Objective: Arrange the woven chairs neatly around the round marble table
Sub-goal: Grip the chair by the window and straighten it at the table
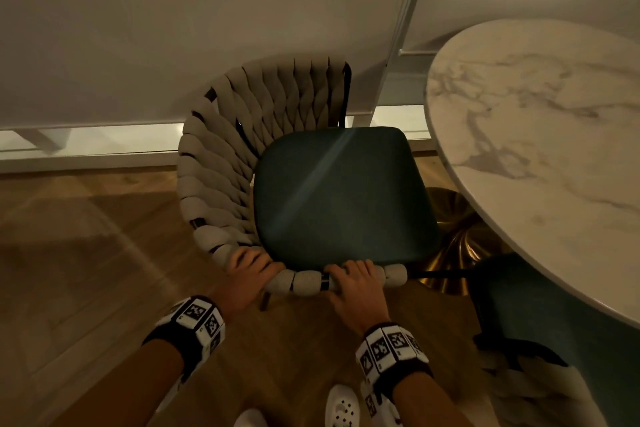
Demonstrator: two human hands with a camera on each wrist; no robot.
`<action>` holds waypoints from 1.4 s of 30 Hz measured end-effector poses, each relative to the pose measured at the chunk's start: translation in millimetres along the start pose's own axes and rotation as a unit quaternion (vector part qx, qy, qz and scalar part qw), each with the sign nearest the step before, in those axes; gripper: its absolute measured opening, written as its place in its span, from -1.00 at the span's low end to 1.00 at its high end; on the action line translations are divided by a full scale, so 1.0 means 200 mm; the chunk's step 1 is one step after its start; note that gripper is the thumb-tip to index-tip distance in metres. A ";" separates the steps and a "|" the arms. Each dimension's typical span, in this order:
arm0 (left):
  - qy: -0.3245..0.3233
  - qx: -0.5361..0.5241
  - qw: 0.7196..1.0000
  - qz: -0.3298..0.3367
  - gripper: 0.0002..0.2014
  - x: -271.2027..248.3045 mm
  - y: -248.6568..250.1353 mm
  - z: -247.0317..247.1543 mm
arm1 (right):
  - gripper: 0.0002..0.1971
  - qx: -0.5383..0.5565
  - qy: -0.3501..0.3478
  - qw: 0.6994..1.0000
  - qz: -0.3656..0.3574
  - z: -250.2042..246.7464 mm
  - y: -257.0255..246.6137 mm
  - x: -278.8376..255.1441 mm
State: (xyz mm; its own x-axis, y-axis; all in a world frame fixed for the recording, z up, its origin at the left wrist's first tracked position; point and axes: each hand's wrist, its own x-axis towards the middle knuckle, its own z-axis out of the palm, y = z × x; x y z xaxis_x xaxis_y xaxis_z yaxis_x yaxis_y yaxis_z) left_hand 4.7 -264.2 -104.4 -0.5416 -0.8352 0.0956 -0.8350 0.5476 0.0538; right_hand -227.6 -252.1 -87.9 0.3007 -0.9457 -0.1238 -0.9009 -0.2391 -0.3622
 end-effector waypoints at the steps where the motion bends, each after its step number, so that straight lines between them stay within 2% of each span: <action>1: 0.006 -0.007 1.000 0.001 -0.62 0.00 -0.01 0.00 | -0.60 0.001 0.003 1.000 0.000 0.00 0.00 0.00; 5: 0.018 0.018 0.999 0.029 -0.53 0.02 -0.04 0.00 | -0.64 0.001 0.013 1.000 -0.015 -0.03 0.01 0.03; 9: -0.055 0.010 0.998 -0.003 -0.17 0.06 -0.08 -0.02 | -0.63 0.020 0.015 1.000 -0.018 -0.04 -0.01 0.09; 11: -0.066 0.010 0.998 -0.019 -0.18 0.05 -0.09 -0.03 | -0.62 0.026 0.001 1.000 -0.010 -0.04 -0.01 0.10; 15: -0.095 -0.042 0.994 -0.039 -0.41 0.07 -0.07 -0.10 | -0.64 0.014 -0.036 0.999 -0.011 -0.07 -0.02 0.12; 17: -0.136 -0.095 0.983 -0.082 -0.44 0.07 -0.09 -0.13 | -0.62 -0.016 -0.099 0.995 -0.020 -0.12 0.01 0.16; 18: -0.132 -0.111 0.978 -0.114 -0.41 0.07 -0.12 -0.14 | -0.59 -0.027 -0.133 0.991 -0.017 -0.14 0.03 0.18; 21: -0.148 -0.112 0.959 -0.216 -0.16 0.08 -0.16 -0.17 | -0.40 -0.058 -0.205 0.977 0.020 -0.18 0.11 0.21; 22: -0.138 -0.110 0.956 -0.235 -0.12 0.08 -0.15 -0.17 | -0.36 -0.067 -0.212 0.975 0.029 -0.18 0.13 0.21; 24: -0.065 -0.135 0.956 -0.252 -0.13 0.07 -0.13 -0.12 | -0.36 -0.070 -0.216 0.973 0.033 -0.18 0.15 0.21; 26: -0.047 -0.135 0.961 -0.237 -0.22 0.05 -0.12 -0.09 | -0.37 -0.072 -0.218 0.973 0.028 -0.17 0.15 0.23; 29: -0.073 -0.110 0.978 -0.159 -0.47 0.04 -0.15 -0.09 | -0.36 -0.070 -0.220 0.973 0.023 -0.15 0.16 0.26; 31: -0.078 -0.117 0.978 -0.151 -0.58 0.04 -0.16 -0.10 | -0.36 -0.074 -0.221 0.972 0.022 -0.14 0.17 0.26; 38: -0.120 -0.076 0.975 -0.168 -0.49 0.03 -0.15 -0.09 | -0.33 -0.068 -0.230 0.971 0.025 -0.15 0.15 0.25; 40: -0.176 -0.076 0.966 -0.172 -0.47 0.03 -0.14 -0.11 | -0.33 -0.072 -0.229 0.970 0.031 -0.16 0.13 0.23; 42: -0.199 -0.065 0.962 -0.174 -0.41 0.08 -0.13 -0.17 | -0.32 -0.084 -0.218 0.972 0.037 -0.19 0.12 0.24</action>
State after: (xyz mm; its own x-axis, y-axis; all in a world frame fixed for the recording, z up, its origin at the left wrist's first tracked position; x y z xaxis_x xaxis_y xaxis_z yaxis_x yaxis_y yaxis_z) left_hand 20.7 -289.4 -70.0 -0.2465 -0.9086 -0.3372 -0.9675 0.2105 0.1402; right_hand -247.4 -311.3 -68.3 0.3041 -0.7866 -0.5374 -0.9525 -0.2407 -0.1866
